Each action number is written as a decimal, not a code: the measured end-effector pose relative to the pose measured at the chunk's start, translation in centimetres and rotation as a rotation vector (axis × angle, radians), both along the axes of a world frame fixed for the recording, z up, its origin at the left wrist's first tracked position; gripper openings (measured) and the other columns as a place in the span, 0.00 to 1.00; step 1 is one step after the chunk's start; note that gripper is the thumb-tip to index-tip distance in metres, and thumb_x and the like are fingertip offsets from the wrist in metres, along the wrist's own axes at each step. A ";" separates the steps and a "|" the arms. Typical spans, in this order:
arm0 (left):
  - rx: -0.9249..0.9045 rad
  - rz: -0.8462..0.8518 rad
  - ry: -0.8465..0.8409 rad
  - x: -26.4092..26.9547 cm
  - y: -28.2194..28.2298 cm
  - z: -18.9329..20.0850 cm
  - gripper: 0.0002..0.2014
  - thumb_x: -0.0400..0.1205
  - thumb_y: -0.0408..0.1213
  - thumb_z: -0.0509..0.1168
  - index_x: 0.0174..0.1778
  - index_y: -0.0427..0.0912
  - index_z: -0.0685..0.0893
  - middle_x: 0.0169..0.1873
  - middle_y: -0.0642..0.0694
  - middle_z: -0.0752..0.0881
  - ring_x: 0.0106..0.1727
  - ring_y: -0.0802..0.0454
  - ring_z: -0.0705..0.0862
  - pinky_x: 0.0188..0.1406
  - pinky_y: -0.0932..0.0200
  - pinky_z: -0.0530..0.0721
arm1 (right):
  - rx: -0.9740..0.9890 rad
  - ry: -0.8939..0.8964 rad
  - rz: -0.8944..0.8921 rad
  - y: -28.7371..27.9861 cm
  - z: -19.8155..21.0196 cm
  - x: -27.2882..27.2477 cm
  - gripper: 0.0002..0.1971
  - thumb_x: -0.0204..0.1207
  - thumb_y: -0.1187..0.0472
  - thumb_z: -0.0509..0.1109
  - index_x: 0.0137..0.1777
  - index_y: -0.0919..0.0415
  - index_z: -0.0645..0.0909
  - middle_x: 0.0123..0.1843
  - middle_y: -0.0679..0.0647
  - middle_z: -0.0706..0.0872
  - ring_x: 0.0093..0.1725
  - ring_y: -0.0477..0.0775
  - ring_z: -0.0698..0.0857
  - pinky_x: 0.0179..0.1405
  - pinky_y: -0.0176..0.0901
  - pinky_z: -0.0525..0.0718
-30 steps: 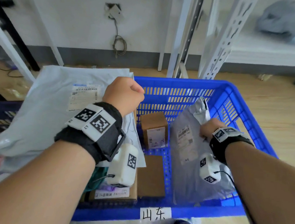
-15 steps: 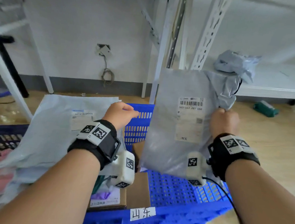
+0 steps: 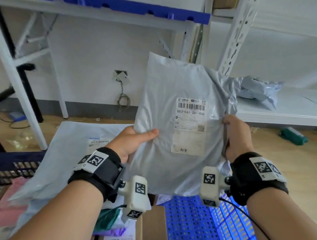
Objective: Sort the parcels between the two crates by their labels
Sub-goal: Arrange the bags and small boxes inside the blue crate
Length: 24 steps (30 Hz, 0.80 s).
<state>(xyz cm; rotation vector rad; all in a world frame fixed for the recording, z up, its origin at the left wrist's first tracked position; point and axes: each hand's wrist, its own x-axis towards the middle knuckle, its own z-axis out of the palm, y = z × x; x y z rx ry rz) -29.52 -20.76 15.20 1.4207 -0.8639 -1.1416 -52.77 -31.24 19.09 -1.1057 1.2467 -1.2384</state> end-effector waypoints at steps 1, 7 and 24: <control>-0.007 0.037 0.008 0.5 -0.1 -0.3 0.54 0.47 0.63 0.84 0.65 0.35 0.81 0.58 0.39 0.88 0.61 0.42 0.86 0.67 0.41 0.79 | -0.005 -0.031 0.027 0.0 0.0 0.0 0.09 0.64 0.55 0.68 0.40 0.59 0.80 0.39 0.61 0.80 0.39 0.60 0.80 0.44 0.50 0.79; -0.104 0.103 0.053 2.1 -0.2 -0.7 0.49 0.51 0.65 0.82 0.63 0.36 0.84 0.60 0.42 0.87 0.65 0.46 0.83 0.72 0.44 0.74 | -0.028 0.017 0.280 0.8 -1.2 1.1 0.23 0.67 0.48 0.80 0.58 0.61 0.84 0.48 0.55 0.92 0.49 0.57 0.91 0.52 0.50 0.87; -0.127 0.100 0.075 1.4 -0.1 -0.1 0.44 0.56 0.62 0.82 0.63 0.39 0.84 0.58 0.43 0.88 0.63 0.47 0.85 0.71 0.44 0.76 | -0.030 -0.031 0.287 0.9 -0.8 1.3 0.21 0.68 0.54 0.80 0.58 0.64 0.86 0.49 0.57 0.92 0.50 0.57 0.91 0.53 0.50 0.87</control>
